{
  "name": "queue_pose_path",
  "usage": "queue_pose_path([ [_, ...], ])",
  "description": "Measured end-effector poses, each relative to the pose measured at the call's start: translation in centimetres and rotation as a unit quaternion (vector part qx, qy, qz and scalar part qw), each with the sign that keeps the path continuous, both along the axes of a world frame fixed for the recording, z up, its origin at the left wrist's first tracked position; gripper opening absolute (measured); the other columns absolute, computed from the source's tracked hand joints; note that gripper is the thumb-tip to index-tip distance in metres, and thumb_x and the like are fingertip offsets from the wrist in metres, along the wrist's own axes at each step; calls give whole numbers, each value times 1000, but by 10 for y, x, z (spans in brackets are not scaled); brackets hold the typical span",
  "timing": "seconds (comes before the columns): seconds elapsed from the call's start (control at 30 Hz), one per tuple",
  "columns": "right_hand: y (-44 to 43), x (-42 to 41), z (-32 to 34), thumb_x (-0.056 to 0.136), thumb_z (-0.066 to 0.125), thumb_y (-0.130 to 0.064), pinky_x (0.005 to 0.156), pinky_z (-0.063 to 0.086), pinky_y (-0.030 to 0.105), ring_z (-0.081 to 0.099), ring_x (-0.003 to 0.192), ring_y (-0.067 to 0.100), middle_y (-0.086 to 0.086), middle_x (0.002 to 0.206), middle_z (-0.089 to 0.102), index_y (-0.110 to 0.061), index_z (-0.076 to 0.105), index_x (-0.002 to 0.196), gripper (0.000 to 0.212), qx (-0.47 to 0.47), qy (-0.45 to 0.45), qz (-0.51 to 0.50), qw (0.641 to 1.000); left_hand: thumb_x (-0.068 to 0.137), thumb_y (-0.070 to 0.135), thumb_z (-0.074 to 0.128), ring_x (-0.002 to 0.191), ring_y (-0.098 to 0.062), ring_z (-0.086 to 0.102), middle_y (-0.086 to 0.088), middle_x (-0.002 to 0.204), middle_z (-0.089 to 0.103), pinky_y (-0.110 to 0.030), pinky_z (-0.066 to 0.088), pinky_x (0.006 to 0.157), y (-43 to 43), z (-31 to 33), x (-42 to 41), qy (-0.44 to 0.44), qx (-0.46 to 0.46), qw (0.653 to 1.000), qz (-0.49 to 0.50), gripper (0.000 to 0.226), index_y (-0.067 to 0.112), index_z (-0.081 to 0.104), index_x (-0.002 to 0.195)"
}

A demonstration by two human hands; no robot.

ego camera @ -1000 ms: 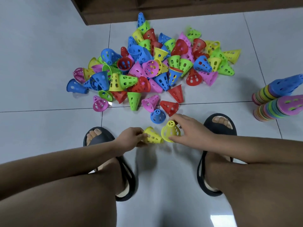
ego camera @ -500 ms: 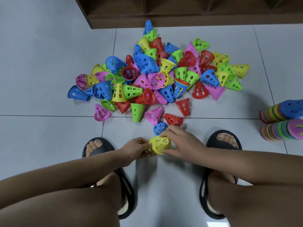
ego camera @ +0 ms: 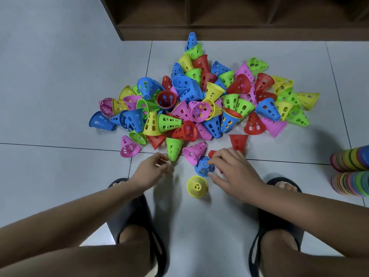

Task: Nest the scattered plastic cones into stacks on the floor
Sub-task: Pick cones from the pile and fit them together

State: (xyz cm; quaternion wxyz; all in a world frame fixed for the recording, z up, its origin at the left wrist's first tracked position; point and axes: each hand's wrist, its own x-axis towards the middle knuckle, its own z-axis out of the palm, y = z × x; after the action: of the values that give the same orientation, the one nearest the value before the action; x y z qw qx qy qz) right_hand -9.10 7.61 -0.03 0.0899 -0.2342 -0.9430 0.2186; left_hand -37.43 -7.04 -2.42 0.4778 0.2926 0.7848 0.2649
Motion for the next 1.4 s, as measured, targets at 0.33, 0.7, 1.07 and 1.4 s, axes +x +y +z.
queue_pose_path([
  [0.33, 16, 12, -21, 95, 66, -42, 91, 50, 45, 53, 106, 25, -1, 123, 54, -25, 64, 127, 37, 15, -100, -46, 994, 95, 24, 71, 64, -21, 67, 2, 68, 70, -39, 56, 67, 8, 44, -74, 220, 75, 972, -14, 15, 19, 68, 81],
  [0.7, 27, 14, -22, 85, 76, -43, 85, 52, 41, 58, 107, 28, 1, 116, 52, -24, 48, 125, 53, -63, -236, -92, 965, 91, 53, 76, 108, -31, 62, -14, 129, 58, -44, 54, 86, -7, 7, -122, 295, -86, 950, 60, 63, 15, 56, 137],
  [1.07, 20, 11, -7, 79, 72, -34, 86, 53, 43, 56, 98, 18, -8, 105, 48, -26, 58, 109, 34, -202, -114, -182, 956, 83, 59, 82, 93, -24, 67, -4, 111, 71, -38, 53, 71, -19, 15, -93, 270, -116, 956, 25, 68, 18, 56, 130],
  [1.4, -4, -18, 42, 74, 89, -52, 102, 46, 27, 55, 114, 3, -26, 108, 60, -44, 66, 126, 58, -287, 2, -88, 954, 83, 32, 89, 108, -10, 64, 24, 116, 67, -39, 58, 87, -15, 73, -22, 204, 135, 967, -72, 50, 40, 62, 125],
])
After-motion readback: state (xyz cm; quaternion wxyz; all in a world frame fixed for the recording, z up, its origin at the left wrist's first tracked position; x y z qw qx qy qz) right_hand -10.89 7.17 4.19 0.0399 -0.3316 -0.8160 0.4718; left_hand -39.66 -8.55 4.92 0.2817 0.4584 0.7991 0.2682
